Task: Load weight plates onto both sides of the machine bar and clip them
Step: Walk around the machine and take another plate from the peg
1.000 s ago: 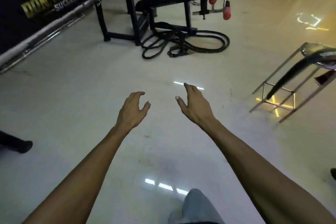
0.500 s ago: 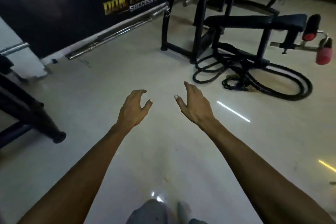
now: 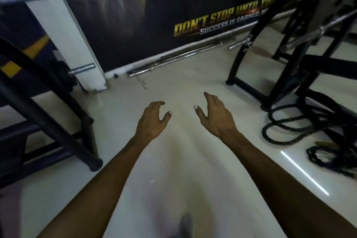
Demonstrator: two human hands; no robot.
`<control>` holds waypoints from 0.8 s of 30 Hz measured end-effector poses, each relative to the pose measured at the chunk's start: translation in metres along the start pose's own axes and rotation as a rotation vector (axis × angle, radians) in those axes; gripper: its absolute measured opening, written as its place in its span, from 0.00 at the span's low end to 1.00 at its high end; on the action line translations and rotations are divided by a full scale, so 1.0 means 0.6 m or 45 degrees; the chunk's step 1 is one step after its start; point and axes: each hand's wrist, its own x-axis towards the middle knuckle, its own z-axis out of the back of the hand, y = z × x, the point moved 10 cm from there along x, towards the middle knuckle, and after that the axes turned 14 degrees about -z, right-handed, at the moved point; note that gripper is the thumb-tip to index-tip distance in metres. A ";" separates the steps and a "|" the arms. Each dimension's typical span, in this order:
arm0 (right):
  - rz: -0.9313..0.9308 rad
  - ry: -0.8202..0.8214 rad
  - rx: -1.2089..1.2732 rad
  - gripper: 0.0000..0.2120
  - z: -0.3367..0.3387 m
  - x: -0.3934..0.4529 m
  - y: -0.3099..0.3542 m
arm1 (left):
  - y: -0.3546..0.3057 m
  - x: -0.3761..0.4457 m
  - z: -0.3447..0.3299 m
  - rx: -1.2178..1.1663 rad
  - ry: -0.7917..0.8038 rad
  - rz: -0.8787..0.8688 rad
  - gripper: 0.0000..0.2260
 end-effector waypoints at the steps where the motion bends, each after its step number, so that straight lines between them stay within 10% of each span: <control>1: 0.012 -0.003 0.010 0.32 -0.005 0.042 0.019 | 0.017 0.035 0.013 0.015 -0.017 0.012 0.24; 24: 0.506 0.318 0.068 0.31 -0.227 0.793 0.325 | 0.378 0.573 0.144 0.220 -0.335 0.516 0.26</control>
